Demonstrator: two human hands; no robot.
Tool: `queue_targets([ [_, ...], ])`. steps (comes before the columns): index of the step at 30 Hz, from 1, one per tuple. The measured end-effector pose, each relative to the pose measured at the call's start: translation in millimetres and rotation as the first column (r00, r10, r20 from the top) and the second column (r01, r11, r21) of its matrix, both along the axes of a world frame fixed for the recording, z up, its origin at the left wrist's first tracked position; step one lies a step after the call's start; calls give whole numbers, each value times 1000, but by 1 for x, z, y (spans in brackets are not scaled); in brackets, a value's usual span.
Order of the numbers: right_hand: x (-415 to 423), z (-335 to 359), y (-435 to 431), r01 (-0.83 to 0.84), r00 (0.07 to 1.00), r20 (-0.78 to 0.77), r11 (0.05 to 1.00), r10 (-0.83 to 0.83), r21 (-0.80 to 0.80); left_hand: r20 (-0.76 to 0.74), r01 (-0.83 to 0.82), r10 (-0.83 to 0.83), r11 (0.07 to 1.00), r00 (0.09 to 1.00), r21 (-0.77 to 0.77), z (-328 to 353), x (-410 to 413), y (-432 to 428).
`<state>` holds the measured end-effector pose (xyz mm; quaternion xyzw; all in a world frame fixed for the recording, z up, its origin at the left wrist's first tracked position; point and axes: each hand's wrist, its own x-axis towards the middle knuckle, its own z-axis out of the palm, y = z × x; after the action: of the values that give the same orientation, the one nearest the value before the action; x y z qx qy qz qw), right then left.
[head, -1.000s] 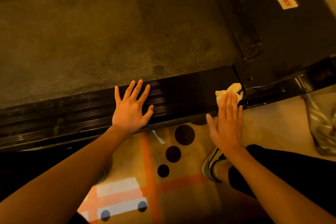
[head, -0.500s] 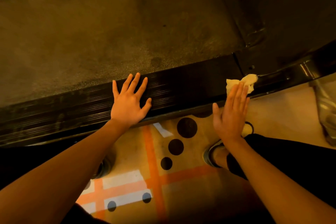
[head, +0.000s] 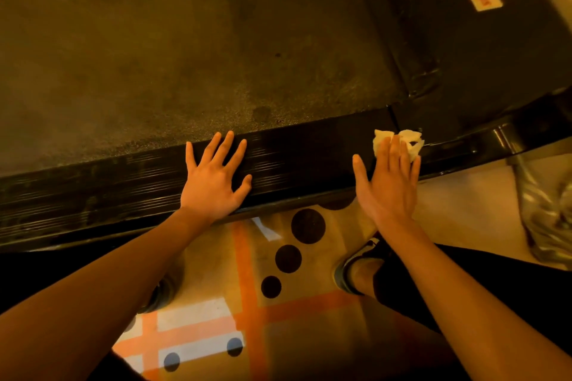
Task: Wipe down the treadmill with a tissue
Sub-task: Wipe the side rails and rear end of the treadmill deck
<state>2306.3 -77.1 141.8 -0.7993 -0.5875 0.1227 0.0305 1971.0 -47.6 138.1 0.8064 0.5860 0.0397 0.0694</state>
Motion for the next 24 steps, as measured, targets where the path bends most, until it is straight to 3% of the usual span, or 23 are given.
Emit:
queue_targets([
  [6, -9, 7, -26, -124, 990, 64, 989, 130, -83, 5, 2, -2, 1000, 1000, 2, -1, 0, -1],
  [16, 1, 11, 69, -112, 994, 6, 988, 113, -108, 0, -6, 6, 1000, 1000, 2, -1, 1, -1],
  [19, -9, 17, 32, -127, 991, -47, 987, 123, -97, -4, -1, 1, 1000, 1000, 5, -1, 1, -1],
  [24, -7, 6, -36, -323, 944, 49, 945, 325, -40, -5, 12, -12, 1000, 1000, 22, -4, -1, -1],
])
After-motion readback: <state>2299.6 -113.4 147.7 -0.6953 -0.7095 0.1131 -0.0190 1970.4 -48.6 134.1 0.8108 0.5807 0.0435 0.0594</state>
